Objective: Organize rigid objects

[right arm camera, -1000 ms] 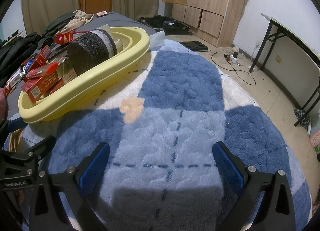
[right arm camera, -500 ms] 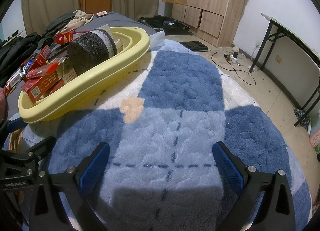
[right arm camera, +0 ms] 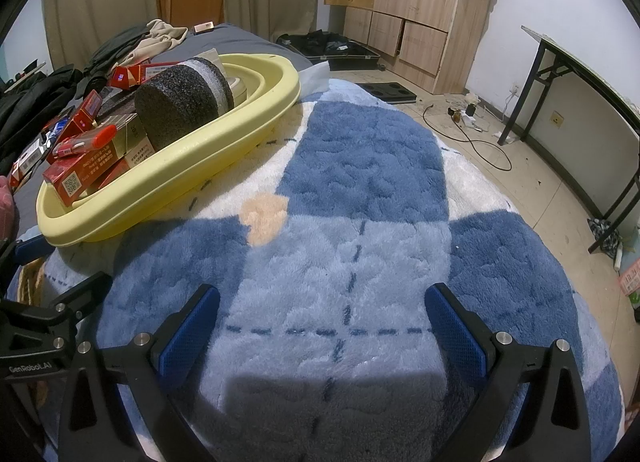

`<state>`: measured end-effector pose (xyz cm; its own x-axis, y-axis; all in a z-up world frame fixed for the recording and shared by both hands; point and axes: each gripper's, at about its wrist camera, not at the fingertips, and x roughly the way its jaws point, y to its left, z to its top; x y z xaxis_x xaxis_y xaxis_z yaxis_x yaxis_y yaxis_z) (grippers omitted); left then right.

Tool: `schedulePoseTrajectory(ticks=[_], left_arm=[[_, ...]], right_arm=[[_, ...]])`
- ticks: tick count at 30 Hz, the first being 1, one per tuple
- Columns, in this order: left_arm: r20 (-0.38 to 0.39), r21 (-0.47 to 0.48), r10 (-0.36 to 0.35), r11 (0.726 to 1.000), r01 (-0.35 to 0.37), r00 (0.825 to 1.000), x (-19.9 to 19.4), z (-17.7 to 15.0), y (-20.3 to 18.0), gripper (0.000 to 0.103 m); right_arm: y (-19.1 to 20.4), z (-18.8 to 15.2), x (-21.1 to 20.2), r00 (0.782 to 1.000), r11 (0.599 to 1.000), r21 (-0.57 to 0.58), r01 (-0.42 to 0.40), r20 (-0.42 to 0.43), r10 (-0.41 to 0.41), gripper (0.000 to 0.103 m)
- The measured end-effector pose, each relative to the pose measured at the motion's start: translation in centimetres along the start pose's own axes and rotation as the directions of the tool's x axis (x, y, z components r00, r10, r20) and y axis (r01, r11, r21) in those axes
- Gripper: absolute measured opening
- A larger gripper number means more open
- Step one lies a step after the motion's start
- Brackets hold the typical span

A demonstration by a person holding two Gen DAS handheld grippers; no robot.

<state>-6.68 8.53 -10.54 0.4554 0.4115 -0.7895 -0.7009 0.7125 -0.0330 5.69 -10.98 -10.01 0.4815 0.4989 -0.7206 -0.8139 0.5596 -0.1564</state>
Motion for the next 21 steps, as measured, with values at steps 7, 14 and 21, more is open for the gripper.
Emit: schedulePoseTrajectory(ticks=[7, 14, 21], left_arm=[[0.000, 0.000, -0.001, 1.000, 0.001, 1.000, 0.01, 0.00, 0.02, 0.103], [0.000, -0.001, -0.001, 1.000, 0.001, 1.000, 0.01, -0.02, -0.02, 0.103], [0.000, -0.001, -0.001, 1.000, 0.001, 1.000, 0.01, -0.03, -0.05, 0.103]], right_arm=[[0.01, 0.00, 0.02, 1.000, 1.000, 0.000, 0.001, 0.000, -0.001, 0.103], [0.03, 0.00, 0.03, 1.000, 1.000, 0.001, 0.001, 0.000, -0.001, 0.103], [0.05, 0.02, 0.05, 1.000, 1.000, 0.001, 0.002, 0.000, -0.002, 0.103]])
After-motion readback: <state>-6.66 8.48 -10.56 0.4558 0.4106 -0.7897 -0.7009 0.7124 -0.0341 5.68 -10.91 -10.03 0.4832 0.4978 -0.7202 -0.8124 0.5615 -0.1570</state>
